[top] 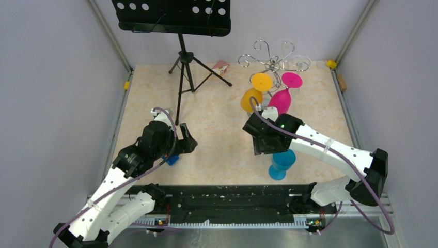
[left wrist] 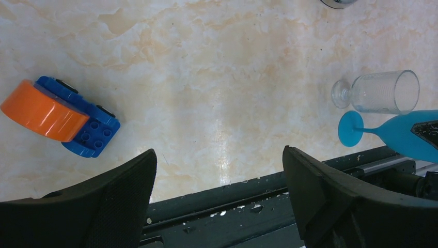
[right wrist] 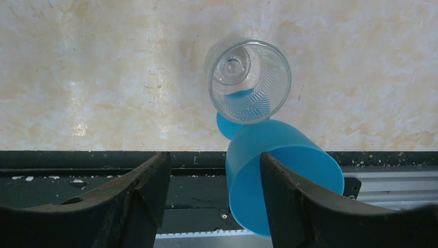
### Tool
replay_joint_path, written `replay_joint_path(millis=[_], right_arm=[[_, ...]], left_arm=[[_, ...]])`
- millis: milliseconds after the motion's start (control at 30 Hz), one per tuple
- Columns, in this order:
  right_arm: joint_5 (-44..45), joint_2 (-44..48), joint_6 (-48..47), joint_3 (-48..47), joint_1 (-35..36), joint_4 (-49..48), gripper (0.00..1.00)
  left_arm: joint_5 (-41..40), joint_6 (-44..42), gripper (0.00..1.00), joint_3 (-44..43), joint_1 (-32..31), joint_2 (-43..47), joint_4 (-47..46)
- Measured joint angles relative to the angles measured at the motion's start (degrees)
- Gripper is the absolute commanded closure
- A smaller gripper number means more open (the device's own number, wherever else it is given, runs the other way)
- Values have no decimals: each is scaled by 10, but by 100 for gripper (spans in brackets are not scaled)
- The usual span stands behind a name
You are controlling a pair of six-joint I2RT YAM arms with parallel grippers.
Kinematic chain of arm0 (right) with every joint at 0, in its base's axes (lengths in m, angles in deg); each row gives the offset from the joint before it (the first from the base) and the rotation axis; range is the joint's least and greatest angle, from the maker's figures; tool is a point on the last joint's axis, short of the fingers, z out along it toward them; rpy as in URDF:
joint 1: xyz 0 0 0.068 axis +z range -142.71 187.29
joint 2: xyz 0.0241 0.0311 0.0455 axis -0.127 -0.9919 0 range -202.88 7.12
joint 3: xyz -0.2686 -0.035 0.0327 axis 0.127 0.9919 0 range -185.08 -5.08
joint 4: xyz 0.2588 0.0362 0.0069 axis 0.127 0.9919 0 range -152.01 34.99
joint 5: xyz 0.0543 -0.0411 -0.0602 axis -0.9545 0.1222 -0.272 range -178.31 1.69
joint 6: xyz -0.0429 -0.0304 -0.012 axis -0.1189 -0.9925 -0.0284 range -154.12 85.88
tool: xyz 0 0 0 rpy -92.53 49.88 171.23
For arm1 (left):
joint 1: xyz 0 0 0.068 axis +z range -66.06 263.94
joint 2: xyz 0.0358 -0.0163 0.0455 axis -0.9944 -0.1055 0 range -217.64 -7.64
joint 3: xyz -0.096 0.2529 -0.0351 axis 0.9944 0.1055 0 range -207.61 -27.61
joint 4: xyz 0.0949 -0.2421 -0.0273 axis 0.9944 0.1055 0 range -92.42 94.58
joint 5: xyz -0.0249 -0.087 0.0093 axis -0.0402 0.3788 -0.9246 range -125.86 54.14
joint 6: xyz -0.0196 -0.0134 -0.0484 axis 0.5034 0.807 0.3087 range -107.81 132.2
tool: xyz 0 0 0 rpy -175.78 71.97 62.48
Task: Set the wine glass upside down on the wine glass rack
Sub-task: Pick up the wine glass at the center of the board.
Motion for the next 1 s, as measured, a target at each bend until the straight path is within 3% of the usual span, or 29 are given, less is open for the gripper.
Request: replay_joint_path(millis=[167, 267, 467, 633, 1000], right_arm=[[-18, -3, -9, 5, -6, 4, 45], [-32, -18, -12, 9, -6, 7, 64], [-48, -25, -13, 12, -7, 8, 68], [-58, -26, -18, 23, -7, 8, 100], [-76, -27, -40, 10, -7, 8, 100]], left_arm=[[0, 0, 6, 0, 0, 0, 0], [0, 0, 6, 0, 0, 0, 0], [-2, 0, 6, 0, 0, 3, 1], [-3, 0, 6, 0, 0, 8, 1], [-9, 0, 7, -2, 0, 13, 2]])
